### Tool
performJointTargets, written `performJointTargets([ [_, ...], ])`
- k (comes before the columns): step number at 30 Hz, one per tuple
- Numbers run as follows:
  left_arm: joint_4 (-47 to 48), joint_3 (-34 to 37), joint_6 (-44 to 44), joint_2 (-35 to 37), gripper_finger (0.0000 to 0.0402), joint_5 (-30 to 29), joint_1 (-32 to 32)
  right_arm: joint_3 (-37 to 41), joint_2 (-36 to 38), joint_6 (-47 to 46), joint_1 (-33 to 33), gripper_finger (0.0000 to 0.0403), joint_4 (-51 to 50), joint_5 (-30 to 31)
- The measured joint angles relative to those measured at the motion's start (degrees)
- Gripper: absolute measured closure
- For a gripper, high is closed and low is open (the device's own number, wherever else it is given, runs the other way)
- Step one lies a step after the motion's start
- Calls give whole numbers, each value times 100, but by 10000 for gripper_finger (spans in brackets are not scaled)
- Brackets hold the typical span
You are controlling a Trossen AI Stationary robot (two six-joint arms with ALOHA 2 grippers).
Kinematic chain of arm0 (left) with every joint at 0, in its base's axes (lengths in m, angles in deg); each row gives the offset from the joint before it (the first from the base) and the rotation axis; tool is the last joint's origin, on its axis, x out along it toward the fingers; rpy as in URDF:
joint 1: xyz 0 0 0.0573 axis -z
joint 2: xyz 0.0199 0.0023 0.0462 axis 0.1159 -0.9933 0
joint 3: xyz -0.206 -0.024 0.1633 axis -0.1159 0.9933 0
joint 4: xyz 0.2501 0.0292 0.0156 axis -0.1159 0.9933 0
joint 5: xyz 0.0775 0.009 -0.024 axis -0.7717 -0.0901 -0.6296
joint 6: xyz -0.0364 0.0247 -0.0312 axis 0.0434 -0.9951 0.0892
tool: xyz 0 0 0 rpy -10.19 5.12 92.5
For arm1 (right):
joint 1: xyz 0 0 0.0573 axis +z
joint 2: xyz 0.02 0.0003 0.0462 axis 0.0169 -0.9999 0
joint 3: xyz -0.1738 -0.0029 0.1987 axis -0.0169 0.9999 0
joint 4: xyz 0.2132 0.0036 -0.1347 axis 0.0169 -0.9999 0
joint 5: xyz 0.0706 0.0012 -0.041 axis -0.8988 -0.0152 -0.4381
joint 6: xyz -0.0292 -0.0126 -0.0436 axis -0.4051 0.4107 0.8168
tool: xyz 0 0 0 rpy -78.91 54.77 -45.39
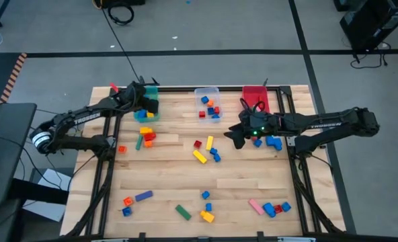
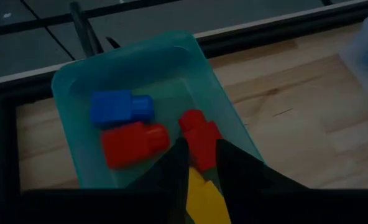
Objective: Sort blocks by size
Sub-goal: Put the red 1 stud game piece into the blue bin, then put the blue 4 stud game piece into the transparent bin
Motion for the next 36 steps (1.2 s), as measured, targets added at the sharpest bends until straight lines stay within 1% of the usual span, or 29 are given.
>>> performJointTargets([
  [4,-223,-2,-173,2,301,75,0,0,-34,-28,7,158,15,41],
  [7,-280,-2,-559,27,301,471,5,0,-108,-32,23,155,42,41],
  [12,-325,-2,-655,33,301,1099,75,0,-415,386,27,146,131,39],
  [17,-316,-2,-887,33,300,1167,430,-2,-931,797,86,136,216,-114],
  [20,-315,-2,-830,33,300,1149,665,-149,-1237,782,96,133,-66,-133],
  [23,-312,-2,-654,40,300,1027,902,-560,-1502,482,92,134,-714,-133],
  [26,-266,-52,-503,76,300,859,1163,-1219,-1778,238,93,139,-1728,-96],
  [29,-85,-286,-458,74,300,595,1451,-2041,-2105,-170,138,146,-2998,173],
  [31,1,-511,-579,74,300,401,1684,-2534,-2311,-463,189,151,-3769,422],
  [34,42,-802,-582,74,300,146,2065,-3082,-2540,-805,329,158,-4333,767],
  [36,72,-993,-519,74,300,-10,2319,-3308,-2667,-937,476,161,-4510,834],
])
